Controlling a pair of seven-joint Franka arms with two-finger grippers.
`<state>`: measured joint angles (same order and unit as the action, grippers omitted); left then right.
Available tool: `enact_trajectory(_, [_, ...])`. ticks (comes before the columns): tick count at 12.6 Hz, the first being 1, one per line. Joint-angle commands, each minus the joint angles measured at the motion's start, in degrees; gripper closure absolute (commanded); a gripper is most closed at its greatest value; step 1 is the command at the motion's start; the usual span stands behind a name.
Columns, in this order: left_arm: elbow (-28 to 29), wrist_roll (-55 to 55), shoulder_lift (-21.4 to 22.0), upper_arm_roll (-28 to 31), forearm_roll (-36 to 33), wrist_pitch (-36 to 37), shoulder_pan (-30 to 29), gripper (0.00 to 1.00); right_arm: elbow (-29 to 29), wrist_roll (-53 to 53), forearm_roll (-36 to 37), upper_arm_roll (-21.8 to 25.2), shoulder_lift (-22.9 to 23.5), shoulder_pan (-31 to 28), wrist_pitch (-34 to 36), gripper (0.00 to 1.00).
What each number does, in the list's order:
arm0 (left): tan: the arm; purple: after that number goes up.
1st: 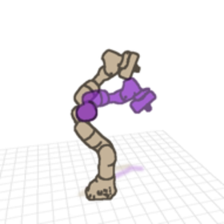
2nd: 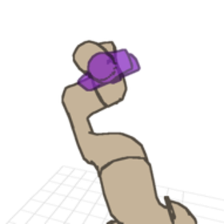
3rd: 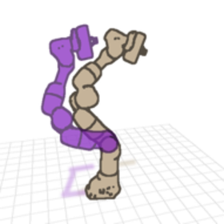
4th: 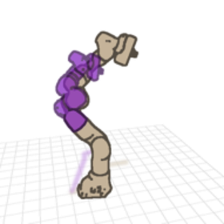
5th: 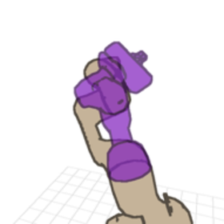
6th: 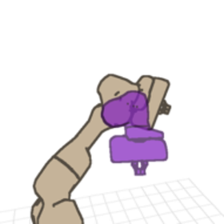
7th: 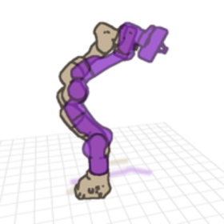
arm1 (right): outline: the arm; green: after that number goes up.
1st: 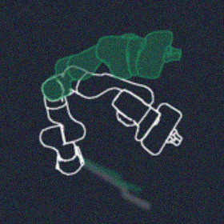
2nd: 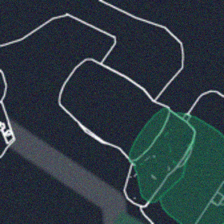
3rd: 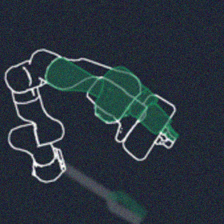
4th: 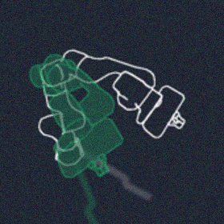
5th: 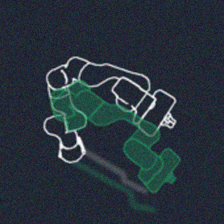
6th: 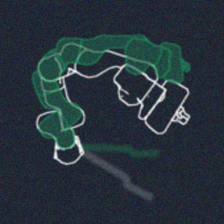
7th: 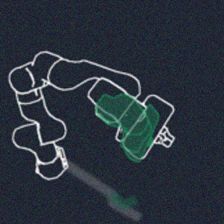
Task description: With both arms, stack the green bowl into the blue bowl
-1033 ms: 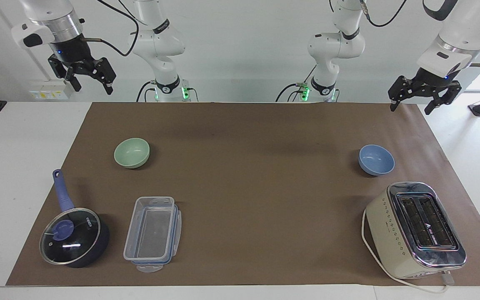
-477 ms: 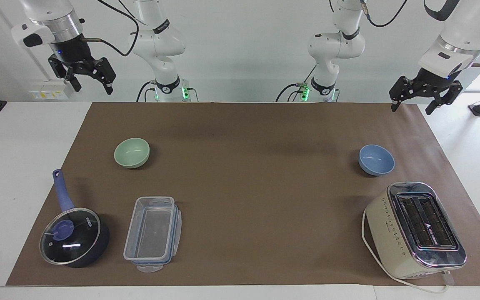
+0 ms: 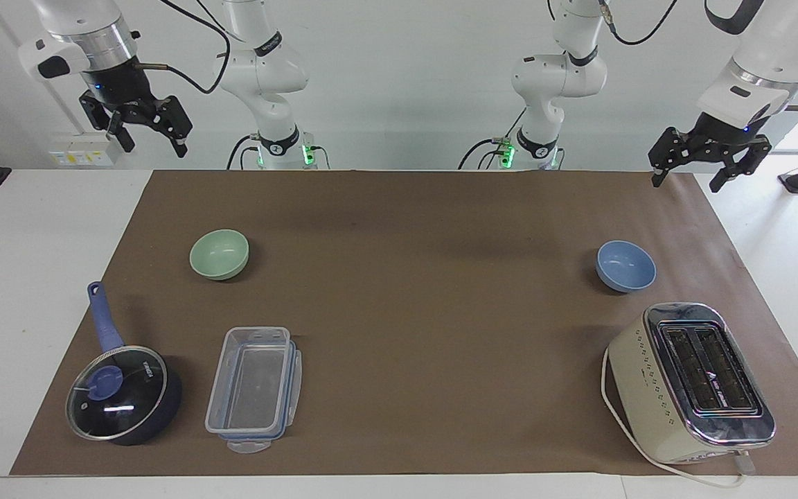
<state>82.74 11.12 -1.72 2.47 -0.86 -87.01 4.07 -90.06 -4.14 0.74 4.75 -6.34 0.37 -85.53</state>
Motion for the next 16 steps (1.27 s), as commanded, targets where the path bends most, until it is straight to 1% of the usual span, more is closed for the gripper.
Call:
enact_trajectory(1, [0.9,0.0,0.8,0.4,-0.6,-0.6,0.2,0.00,-1.7,-0.1,-0.7,-0.2,-1.5,-0.5,-0.3,0.00])
enact_trajectory(3, [0.9,0.0,0.9,0.4,-0.7,-0.1,0.2,0.00,-1.6,-0.2,-0.7,-0.2,-1.4,-0.5,-0.6,0.00])
enact_trajectory(6, [1.0,0.0,0.9,0.4,-0.7,-0.1,0.2,0.00,1.7,-0.1,-1.0,0.0,1.8,-1.3,-0.6,0.00])
enact_trajectory(8, [1.0,-0.1,0.9,0.4,-0.7,-0.1,0.2,0.00,1.1,-0.4,-0.2,0.3,1.7,-0.8,-2.7,0.00])
enact_trajectory(11, [1.1,-0.1,1.0,0.4,-0.7,-0.1,0.2,0.00,-1.2,-4.8,-0.8,-0.1,0.4,-0.1,-2.9,0.00])
enact_trajectory(13, [1.2,0.3,1.0,0.4,-0.7,-0.4,0.2,0.00,-2.4,-5.4,-1.0,-0.3,-0.6,0.2,-2.5,0.00])
enact_trajectory(16, [1.4,0.6,1.1,0.4,-0.6,-0.7,0.2,0.00,-1.7,-4.1,-1.1,0.3,-0.3,-0.3,-2.4,0.00])
